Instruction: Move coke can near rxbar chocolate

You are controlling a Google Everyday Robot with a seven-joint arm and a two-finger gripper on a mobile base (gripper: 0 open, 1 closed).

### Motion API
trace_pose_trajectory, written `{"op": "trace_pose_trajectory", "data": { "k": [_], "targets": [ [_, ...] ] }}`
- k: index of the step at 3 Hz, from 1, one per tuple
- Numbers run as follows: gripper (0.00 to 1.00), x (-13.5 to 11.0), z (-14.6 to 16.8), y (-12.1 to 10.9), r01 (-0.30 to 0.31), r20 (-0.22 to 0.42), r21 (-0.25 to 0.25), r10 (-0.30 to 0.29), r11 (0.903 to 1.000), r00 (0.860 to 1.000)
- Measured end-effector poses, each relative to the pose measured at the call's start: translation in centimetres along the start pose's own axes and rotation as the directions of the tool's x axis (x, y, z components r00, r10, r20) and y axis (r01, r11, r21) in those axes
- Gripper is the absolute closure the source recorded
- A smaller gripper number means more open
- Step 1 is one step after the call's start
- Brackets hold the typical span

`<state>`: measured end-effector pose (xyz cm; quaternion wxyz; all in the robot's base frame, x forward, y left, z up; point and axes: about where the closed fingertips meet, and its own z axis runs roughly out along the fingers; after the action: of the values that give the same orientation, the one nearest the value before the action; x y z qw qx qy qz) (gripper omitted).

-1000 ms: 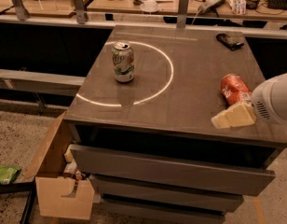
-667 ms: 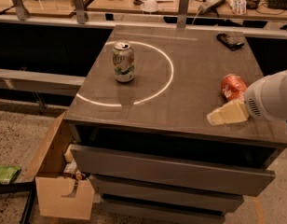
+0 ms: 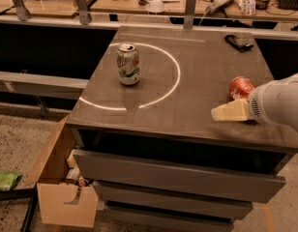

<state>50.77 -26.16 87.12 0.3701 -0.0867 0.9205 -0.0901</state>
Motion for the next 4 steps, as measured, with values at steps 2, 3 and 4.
{"op": "trace_pose_trajectory", "data": {
  "k": [2, 3, 4],
  "targets": [
    [0.13, -0.9, 2.3, -0.8, -0.095, 0.077, 0.004, 0.094, 0.9955, 0.993],
    [0.45, -1.1, 2.8, -0.9, -0.11, 0.071, 0.03, 0.107, 0.9935, 0.992],
    [0.68, -0.7, 2.6, -0.6, -0.111, 0.034, 0.061, 0.109, 0.9919, 0.993]
  ]
}}
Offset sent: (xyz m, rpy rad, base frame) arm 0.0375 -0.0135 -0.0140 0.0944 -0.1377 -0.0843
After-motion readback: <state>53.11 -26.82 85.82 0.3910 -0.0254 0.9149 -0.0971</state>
